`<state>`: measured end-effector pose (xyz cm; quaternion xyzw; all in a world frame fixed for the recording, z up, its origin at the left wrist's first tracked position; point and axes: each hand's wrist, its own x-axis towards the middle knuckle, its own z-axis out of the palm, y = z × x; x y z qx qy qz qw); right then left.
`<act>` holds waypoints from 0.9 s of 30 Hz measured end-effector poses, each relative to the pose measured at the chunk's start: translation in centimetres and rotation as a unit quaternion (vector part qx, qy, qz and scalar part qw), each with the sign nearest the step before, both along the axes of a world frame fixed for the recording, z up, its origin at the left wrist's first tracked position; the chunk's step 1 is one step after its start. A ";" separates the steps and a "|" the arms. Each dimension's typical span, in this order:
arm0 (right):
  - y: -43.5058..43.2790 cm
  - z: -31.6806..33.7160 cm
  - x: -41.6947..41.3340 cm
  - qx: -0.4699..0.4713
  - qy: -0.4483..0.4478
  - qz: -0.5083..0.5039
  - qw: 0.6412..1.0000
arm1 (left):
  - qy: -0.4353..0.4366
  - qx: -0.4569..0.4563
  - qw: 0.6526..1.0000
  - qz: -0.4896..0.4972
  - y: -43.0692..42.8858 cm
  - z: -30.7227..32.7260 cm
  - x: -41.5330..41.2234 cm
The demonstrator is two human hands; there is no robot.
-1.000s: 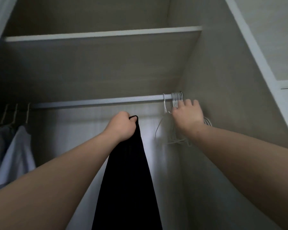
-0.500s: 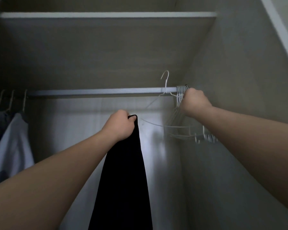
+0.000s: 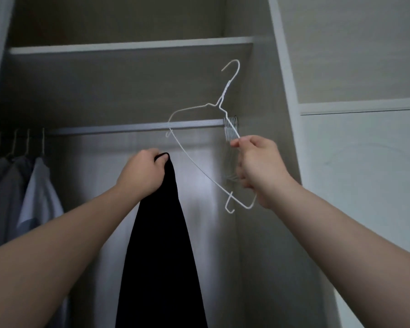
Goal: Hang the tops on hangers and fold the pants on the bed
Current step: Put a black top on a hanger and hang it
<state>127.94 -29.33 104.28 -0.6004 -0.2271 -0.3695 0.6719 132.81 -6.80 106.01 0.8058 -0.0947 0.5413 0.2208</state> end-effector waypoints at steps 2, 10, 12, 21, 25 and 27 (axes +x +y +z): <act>-2.0 -2.4 -3.6 0.024 0.000 0.038 0.999 | -0.008 0.005 1.000 0.012 -0.6 -1.3 -2.4; -11.3 -12.1 -18.2 0.088 0.038 0.118 0.988 | 0.016 -0.005 1.000 0.019 -5.6 -8.7 -13.3; -13.1 -14.6 -21.0 0.116 0.024 0.134 0.984 | 0.038 -0.003 0.999 0.023 -7.1 -10.6 -15.8; -20.2 -20.1 -28.0 0.091 0.115 0.182 0.972 | 0.141 -0.002 0.990 -0.002 -11.8 -16.6 -24.9; -23.1 -21.4 -29.7 0.057 0.161 0.161 0.972 | 0.174 -0.009 0.985 -0.016 -13.2 -18.0 -28.4; -23.9 -22.9 -31.1 0.024 0.156 0.154 0.975 | 0.208 -0.021 0.977 -0.028 -13.9 -18.6 -29.7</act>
